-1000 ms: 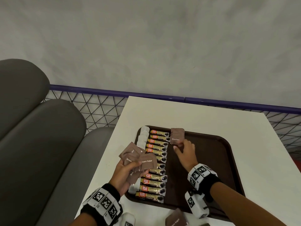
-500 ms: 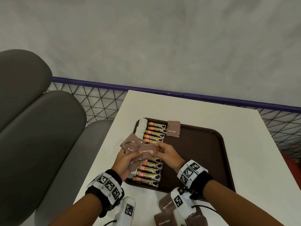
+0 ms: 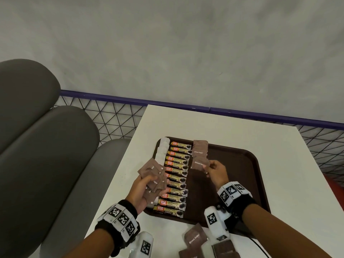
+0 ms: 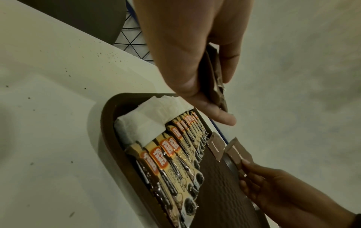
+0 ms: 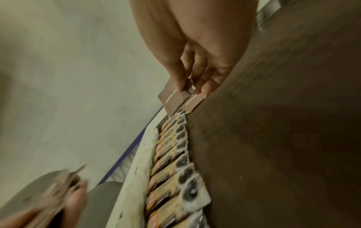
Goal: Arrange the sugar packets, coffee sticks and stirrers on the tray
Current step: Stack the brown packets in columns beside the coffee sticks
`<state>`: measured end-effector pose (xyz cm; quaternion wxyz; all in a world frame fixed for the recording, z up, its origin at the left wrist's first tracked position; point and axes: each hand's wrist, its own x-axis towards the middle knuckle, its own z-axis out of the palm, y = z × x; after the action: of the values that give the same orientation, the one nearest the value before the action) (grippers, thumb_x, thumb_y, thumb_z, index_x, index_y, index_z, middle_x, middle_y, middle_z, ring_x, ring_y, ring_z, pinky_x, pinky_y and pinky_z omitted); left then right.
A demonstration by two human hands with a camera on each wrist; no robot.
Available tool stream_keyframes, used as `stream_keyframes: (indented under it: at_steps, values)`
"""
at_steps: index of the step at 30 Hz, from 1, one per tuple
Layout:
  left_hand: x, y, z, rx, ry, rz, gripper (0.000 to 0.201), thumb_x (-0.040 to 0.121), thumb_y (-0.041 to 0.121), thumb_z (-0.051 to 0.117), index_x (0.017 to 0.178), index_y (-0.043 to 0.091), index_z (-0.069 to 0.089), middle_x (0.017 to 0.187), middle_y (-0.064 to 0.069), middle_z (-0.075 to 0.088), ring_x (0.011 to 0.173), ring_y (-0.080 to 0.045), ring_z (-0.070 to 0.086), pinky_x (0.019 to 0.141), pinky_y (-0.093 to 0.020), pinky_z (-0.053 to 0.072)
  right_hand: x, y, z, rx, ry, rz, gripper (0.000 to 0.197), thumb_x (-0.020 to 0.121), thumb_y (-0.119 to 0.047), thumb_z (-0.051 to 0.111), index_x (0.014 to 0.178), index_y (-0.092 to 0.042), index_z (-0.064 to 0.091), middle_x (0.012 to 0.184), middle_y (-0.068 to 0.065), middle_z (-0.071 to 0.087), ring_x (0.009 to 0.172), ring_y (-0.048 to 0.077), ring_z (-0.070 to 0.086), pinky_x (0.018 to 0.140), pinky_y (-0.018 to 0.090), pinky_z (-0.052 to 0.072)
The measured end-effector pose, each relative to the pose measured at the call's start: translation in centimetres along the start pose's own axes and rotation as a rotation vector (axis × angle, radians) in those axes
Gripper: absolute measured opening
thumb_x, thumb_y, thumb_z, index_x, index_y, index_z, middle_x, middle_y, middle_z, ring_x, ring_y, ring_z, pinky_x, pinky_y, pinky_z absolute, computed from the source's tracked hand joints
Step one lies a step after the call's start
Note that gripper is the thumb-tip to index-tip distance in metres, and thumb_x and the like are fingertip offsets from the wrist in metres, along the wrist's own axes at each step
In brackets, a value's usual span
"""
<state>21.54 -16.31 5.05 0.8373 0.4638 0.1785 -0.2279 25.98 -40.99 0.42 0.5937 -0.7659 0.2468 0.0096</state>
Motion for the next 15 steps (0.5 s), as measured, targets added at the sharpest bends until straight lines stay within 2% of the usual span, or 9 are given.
stream_keyframes:
  at_steps: [2, 3, 7, 11, 15]
  values:
    - [0.2, 0.2, -0.3, 0.007, 0.002, 0.006, 0.034, 0.088, -0.004, 0.049, 0.121, 0.002, 0.056, 0.110, -0.027, 0.065, 0.098, -0.037, 0.066, 0.080, -0.049, 0.054, 1.6, 0.5, -0.3, -0.083, 0.095, 0.022, 0.014, 0.082, -0.005, 0.063, 0.096, -0.001, 0.062, 0.089, 0.012, 0.066, 0.078, 0.022, 0.058, 0.069, 0.033, 0.048]
    - [0.3, 0.2, -0.5, 0.011, 0.001, 0.009, 0.034, 0.088, -0.004, 0.049, 0.120, 0.002, 0.056, 0.109, -0.025, 0.066, 0.096, -0.036, 0.067, 0.079, -0.049, 0.055, 2.1, 0.4, -0.3, -0.112, 0.124, 0.021, 0.013, 0.081, -0.005, 0.064, 0.094, -0.004, 0.062, 0.092, 0.013, 0.066, 0.080, 0.022, 0.058, 0.073, 0.034, 0.047]
    - [0.7, 0.4, -1.0, 0.034, -0.003, 0.011, 0.031, 0.087, -0.005, 0.051, 0.116, 0.004, 0.059, 0.110, -0.024, 0.066, 0.096, -0.034, 0.067, 0.075, -0.045, 0.058, 3.4, -0.6, 0.1, -0.210, 0.137, 0.014, 0.019, 0.082, -0.003, 0.063, 0.100, -0.001, 0.065, 0.092, 0.012, 0.063, 0.085, 0.026, 0.059, 0.073, 0.026, 0.041]
    - [0.9, 0.6, -1.3, 0.033, -0.017, -0.004, 0.026, 0.086, -0.006, 0.053, 0.107, 0.005, 0.064, 0.105, -0.026, 0.066, 0.094, -0.035, 0.065, 0.075, -0.043, 0.058, 4.7, -0.7, 1.0, -0.258, 0.124, 0.032, 0.023, 0.080, -0.003, 0.066, 0.103, -0.001, 0.064, 0.102, 0.019, 0.066, 0.098, 0.033, 0.062, 0.075, 0.027, 0.042]
    - [1.2, 0.5, -1.6, -0.001, -0.009, -0.034, 0.036, 0.081, 0.000, 0.057, 0.117, 0.002, 0.057, 0.111, -0.029, 0.062, 0.093, -0.036, 0.064, 0.071, -0.042, 0.059, 5.8, -0.5, 1.6, -0.288, 0.111, 0.051, 0.023, 0.080, -0.006, 0.066, 0.102, 0.000, 0.062, 0.094, 0.018, 0.064, 0.087, 0.030, 0.060, 0.074, 0.028, 0.043]
